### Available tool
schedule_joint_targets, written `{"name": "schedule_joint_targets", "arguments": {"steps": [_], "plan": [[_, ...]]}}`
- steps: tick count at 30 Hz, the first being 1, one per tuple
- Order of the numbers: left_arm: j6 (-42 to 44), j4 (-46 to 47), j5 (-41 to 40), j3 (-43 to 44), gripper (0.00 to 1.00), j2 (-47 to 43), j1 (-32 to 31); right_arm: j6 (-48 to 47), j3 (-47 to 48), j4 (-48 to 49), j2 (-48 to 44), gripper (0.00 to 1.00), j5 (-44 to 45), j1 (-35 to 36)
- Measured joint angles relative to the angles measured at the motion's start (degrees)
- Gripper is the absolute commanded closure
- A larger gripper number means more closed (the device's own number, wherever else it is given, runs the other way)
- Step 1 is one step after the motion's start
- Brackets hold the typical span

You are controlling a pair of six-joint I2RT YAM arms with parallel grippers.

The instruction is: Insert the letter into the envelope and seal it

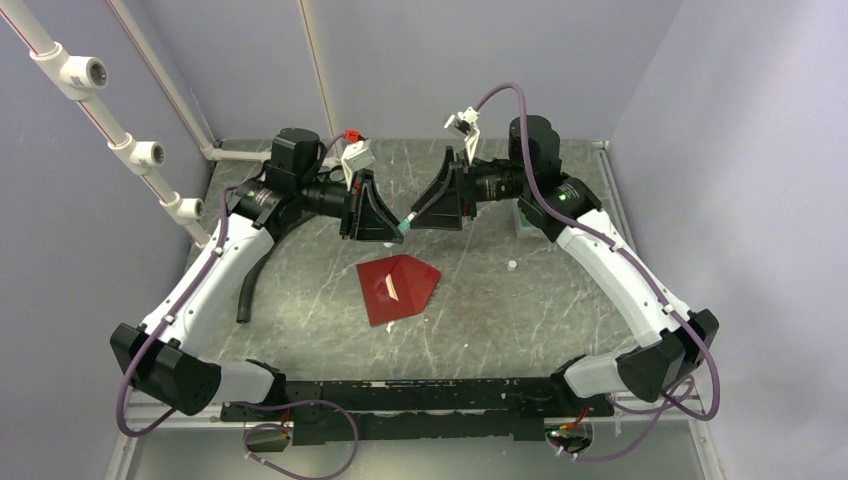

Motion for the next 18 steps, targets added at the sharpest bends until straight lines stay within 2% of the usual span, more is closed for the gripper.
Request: {"name": "schedule_joint_targets", "arguments": {"steps": [3, 6, 8, 11, 13, 18], "plan": [[-0.07, 0.2, 0.04, 0.0, 0.98, 0.11, 0.0, -2.47, 1.49, -3.06, 0.63, 0.4, 0.11, 0.35], [-0.17, 0.42, 0.11, 0.46, 0.98, 0.31, 0.0, -4.28, 2.54, -5.44, 1.36, 0.5, 0.55, 0.68], [-0.17, 0.44, 0.15, 0.79, 0.97, 0.5, 0.0, -4.94, 2.82, -6.45, 1.75, 0.61, 0.76, 0.76], [-0.22, 0.42, 0.26, 0.92, 0.97, 0.61, 0.0, -5.4, 2.84, -6.99, 2.14, 0.89, 1.66, 0.79], [-0.2, 0.48, 0.07, 1.09, 0.98, 0.66, 0.0, -5.18, 2.84, -6.91, 2.23, 1.0, 2.58, 0.68], [-0.02, 0.85, -3.23, 1.77, 0.98, 0.66, 0.22, -0.37, 2.86, -5.11, 2.45, 1.0, 7.39, 0.63]]}}
